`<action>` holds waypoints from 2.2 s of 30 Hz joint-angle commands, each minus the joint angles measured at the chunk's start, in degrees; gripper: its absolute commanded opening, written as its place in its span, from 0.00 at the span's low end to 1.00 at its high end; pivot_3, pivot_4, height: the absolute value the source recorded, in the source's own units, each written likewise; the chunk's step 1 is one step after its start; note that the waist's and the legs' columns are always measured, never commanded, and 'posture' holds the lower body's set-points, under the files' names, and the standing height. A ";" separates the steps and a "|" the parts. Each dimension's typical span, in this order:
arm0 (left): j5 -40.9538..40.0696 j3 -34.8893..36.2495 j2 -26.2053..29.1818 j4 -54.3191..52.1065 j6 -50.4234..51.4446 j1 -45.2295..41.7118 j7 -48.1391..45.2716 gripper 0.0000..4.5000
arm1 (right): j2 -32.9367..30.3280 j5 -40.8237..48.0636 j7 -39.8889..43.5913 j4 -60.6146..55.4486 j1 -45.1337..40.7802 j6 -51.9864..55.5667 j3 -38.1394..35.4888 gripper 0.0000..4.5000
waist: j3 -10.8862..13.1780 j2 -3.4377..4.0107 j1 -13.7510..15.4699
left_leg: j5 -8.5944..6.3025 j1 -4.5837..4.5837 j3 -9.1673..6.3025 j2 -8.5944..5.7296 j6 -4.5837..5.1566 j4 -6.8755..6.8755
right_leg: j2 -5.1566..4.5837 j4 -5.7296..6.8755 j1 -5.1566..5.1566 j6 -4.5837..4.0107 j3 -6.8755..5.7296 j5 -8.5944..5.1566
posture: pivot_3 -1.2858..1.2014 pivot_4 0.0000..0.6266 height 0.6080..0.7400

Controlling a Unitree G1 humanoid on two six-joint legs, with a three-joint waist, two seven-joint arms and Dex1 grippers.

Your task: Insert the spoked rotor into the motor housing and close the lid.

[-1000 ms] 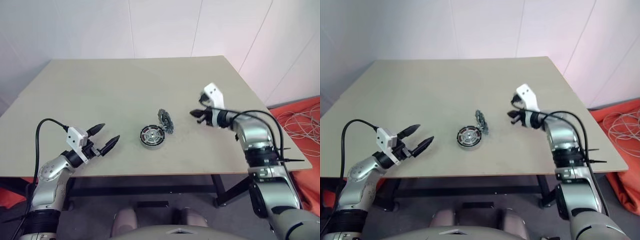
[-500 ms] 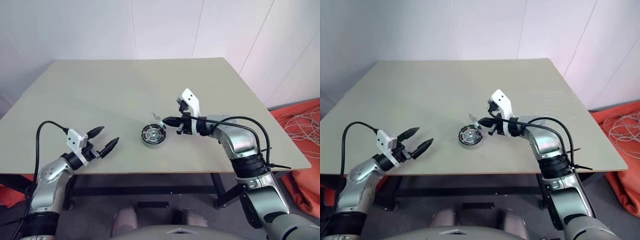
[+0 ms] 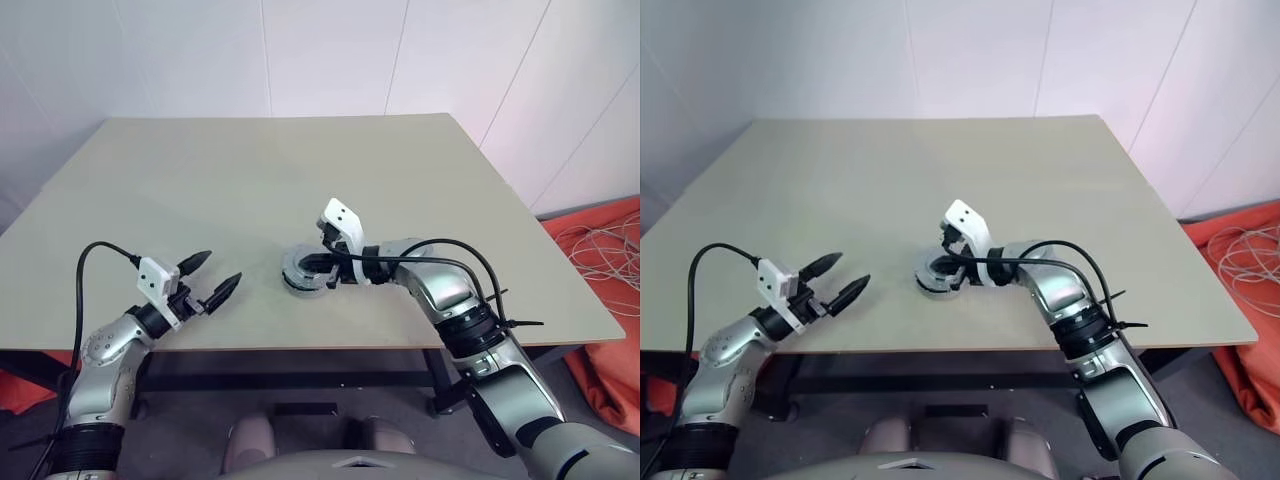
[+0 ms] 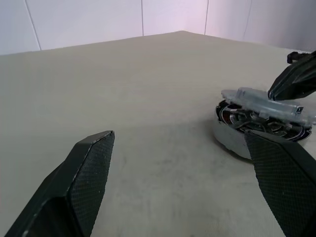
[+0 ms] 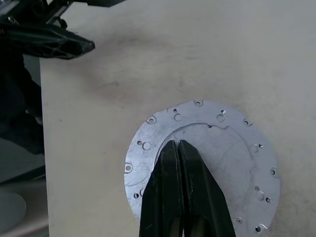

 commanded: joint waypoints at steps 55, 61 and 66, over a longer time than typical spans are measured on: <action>-0.13 -0.13 0.30 -3.36 0.34 -2.04 1.11 1.00 | 1.91 -9.65 19.33 38.49 -17.56 -40.11 2.13 0.99 | 0.00 -0.01 -0.13 | -0.01 -0.06 0.07 0.09 0.03 0.08 | 0.00 0.18 -0.08 -0.05 0.01 0.02 | 0.52 0.00 1.00; -0.30 -0.15 0.81 -3.80 0.97 -2.40 1.12 1.00 | 2.50 -10.42 19.64 42.19 -18.87 -41.24 1.86 0.99 | 0.00 -0.01 -0.13 | -0.01 -0.06 0.07 0.10 0.02 0.10 | 0.00 0.20 -0.08 -0.06 0.01 0.03 | 0.52 0.00 1.00; -0.31 -0.18 0.83 -4.02 1.23 -2.52 1.18 1.00 | 2.71 -10.72 20.06 43.58 -18.83 -41.24 1.53 0.99 | 0.00 -0.01 -0.13 | -0.01 -0.07 0.08 0.10 0.03 0.09 | 0.00 0.21 -0.09 -0.07 0.01 0.03 | 0.52 0.00 1.00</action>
